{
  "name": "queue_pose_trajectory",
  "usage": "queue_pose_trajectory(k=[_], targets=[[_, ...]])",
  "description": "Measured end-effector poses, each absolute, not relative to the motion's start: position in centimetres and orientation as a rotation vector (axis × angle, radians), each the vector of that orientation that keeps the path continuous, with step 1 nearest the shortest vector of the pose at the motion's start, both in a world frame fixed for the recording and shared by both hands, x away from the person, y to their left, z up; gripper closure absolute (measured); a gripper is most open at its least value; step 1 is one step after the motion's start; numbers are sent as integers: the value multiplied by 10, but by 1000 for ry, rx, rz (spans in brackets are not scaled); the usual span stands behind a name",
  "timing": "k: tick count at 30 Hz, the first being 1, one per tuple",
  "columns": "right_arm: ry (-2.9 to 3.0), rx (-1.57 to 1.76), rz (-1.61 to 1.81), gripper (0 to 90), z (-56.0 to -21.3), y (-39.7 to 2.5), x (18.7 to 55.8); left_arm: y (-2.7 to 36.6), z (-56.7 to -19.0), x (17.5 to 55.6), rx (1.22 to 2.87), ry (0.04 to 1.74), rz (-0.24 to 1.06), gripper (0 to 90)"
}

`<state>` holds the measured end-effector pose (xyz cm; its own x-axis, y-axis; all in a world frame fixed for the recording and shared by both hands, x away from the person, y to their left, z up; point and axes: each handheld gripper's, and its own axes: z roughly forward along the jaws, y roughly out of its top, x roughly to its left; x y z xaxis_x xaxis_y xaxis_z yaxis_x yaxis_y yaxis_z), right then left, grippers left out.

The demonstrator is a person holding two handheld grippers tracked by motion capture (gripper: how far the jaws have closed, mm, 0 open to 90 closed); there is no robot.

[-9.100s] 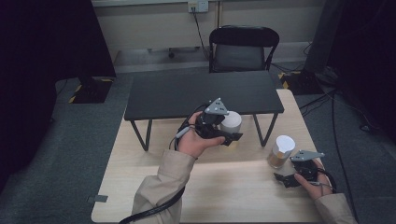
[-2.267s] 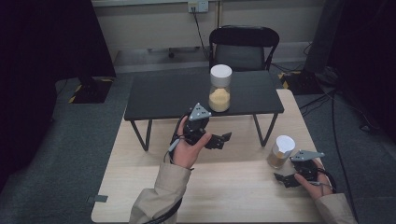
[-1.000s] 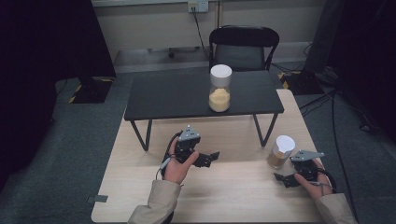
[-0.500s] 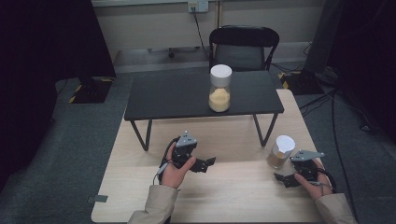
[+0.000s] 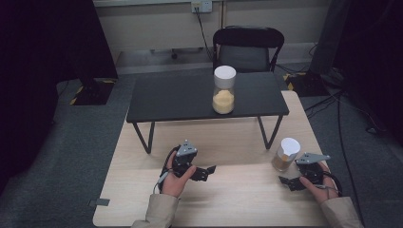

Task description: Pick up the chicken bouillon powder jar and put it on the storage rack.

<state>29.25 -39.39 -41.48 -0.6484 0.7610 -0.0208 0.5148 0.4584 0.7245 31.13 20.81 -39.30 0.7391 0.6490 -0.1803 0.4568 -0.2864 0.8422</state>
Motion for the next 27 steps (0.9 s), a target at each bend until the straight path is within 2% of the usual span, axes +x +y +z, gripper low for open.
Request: queue_pose_trajectory(k=[27], targets=[[2370, 1082, 1004, 0, -415, -394, 293, 235, -418, 293, 1944, 899, 243, 11]])
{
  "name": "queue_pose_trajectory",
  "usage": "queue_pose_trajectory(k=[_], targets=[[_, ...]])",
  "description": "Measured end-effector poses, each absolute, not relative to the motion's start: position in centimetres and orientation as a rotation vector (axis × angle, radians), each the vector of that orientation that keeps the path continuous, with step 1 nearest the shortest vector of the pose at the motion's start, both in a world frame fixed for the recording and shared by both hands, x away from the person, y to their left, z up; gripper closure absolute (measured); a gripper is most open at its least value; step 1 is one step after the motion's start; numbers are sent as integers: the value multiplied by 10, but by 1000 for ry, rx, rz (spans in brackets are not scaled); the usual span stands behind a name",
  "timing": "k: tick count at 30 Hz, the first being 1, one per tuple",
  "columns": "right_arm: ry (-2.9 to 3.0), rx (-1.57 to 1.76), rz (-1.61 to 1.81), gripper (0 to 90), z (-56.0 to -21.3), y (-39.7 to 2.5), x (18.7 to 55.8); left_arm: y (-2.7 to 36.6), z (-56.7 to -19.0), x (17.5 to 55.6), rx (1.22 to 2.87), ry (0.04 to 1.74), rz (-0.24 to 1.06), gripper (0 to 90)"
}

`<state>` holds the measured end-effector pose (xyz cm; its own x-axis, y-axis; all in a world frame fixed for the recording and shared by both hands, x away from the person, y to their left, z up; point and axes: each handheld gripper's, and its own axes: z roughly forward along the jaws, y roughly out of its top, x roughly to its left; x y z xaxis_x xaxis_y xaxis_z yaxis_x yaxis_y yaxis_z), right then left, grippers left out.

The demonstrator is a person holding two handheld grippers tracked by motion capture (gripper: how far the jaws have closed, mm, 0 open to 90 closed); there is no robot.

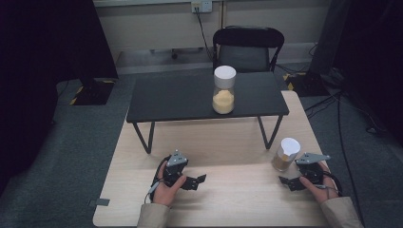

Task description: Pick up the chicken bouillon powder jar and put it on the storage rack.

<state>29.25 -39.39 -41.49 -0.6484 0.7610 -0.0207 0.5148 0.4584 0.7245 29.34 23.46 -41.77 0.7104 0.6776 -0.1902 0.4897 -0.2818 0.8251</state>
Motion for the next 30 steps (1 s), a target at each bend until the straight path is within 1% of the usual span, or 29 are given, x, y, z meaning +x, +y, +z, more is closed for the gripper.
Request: queue_pose_trajectory(k=[12, 26, 30], targets=[[2370, 1081, 1004, 0, -415, -394, 293, 247, -422, 286, 1942, 943, 252, 11], [2370, 1081, 1004, 0, -415, -394, 293, 247, -417, 283, 2079, 973, 301, 18], [2370, 1082, 1004, 0, -415, -394, 293, 247, -416, 281, 2096, 983, 311, 19]])
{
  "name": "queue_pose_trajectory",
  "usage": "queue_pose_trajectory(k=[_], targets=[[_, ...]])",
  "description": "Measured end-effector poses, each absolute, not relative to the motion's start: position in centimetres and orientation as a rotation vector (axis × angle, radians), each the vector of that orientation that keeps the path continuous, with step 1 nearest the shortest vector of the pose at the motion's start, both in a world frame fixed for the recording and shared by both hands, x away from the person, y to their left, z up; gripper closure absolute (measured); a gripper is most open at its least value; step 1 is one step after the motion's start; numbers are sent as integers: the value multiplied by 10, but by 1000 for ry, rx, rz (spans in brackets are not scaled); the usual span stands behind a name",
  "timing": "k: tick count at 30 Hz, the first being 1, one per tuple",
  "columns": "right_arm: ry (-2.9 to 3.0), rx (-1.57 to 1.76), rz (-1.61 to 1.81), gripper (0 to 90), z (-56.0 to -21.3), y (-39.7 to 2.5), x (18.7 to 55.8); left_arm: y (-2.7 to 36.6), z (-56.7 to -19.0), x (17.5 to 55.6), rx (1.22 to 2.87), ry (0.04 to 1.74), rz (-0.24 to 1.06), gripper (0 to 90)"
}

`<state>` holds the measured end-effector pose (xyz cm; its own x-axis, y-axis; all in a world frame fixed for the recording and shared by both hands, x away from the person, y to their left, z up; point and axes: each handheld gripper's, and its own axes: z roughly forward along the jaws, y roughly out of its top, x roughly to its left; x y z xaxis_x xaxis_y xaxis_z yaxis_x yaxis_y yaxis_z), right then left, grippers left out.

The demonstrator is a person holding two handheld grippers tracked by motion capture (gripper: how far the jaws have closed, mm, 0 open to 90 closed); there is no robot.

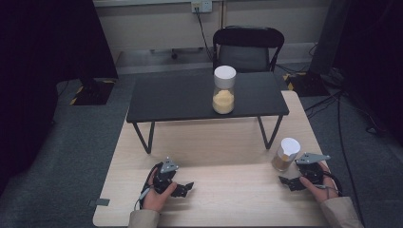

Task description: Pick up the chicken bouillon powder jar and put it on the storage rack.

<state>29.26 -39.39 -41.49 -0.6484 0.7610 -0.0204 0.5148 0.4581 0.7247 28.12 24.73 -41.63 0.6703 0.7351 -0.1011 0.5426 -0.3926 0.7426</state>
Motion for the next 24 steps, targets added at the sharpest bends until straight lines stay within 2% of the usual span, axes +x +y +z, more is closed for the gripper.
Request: queue_pose_trajectory(k=[11, 24], targets=[[2372, 1081, 1002, 0, -415, -394, 293, 240, -411, 273, 2147, 1033, 408, 22], [2372, 1082, 1001, 0, -415, -394, 293, 237, -411, 273, 2180, 1037, 424, 0]])
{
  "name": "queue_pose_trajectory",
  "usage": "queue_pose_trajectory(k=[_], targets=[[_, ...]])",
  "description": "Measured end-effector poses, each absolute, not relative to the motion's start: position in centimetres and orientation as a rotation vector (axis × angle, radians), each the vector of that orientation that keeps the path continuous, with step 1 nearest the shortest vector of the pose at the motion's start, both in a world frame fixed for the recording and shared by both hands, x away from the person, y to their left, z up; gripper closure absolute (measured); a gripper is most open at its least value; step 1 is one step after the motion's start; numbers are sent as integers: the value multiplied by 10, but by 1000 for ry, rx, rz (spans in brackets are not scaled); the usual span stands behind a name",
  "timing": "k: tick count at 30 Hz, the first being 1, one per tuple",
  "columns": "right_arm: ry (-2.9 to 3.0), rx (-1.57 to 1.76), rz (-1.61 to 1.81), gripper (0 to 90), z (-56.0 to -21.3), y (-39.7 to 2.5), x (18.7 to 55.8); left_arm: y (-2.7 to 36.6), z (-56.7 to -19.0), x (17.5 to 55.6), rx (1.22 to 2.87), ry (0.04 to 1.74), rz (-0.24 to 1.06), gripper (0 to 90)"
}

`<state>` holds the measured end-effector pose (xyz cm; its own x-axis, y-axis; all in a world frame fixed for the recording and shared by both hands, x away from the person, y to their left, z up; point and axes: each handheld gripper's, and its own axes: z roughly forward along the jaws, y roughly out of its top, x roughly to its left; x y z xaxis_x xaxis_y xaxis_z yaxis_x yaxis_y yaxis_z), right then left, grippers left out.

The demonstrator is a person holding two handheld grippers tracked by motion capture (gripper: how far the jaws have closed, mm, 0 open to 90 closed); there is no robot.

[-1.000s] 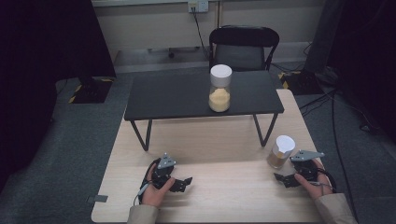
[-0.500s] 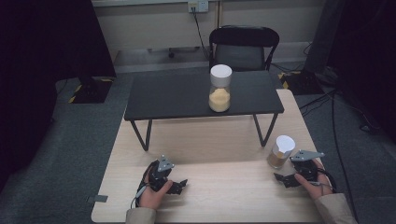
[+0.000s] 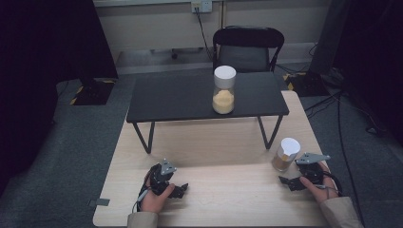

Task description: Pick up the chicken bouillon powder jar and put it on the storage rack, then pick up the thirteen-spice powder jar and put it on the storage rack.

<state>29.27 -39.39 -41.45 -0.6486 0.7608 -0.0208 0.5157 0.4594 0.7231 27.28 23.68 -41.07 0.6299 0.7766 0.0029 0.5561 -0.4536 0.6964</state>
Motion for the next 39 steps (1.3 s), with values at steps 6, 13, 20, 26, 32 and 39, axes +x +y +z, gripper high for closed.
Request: queue_pose_trajectory(k=[6, 13, 20, 26, 32, 39], targets=[[2372, 1083, 1001, 0, -415, -394, 293, 241, -419, 268, 2137, 1026, 443, 0], [2374, 1081, 1002, 0, -414, -394, 293, 241, -419, 268, 2136, 1025, 444, 0], [2375, 1080, 1003, 0, -414, -396, 295, 240, -419, 268, 2135, 1026, 444, 0], [2351, 1122, 1012, 15, -412, -399, 295, 240, -419, 268, 2136, 1025, 444, 0], [2323, 1121, 1019, 14, -406, -396, 294, 240, -419, 268, 2135, 1025, 444, 0], [2293, 1108, 1074, 14, -398, -393, 293, 240, -419, 268, 2137, 1023, 445, 0]])
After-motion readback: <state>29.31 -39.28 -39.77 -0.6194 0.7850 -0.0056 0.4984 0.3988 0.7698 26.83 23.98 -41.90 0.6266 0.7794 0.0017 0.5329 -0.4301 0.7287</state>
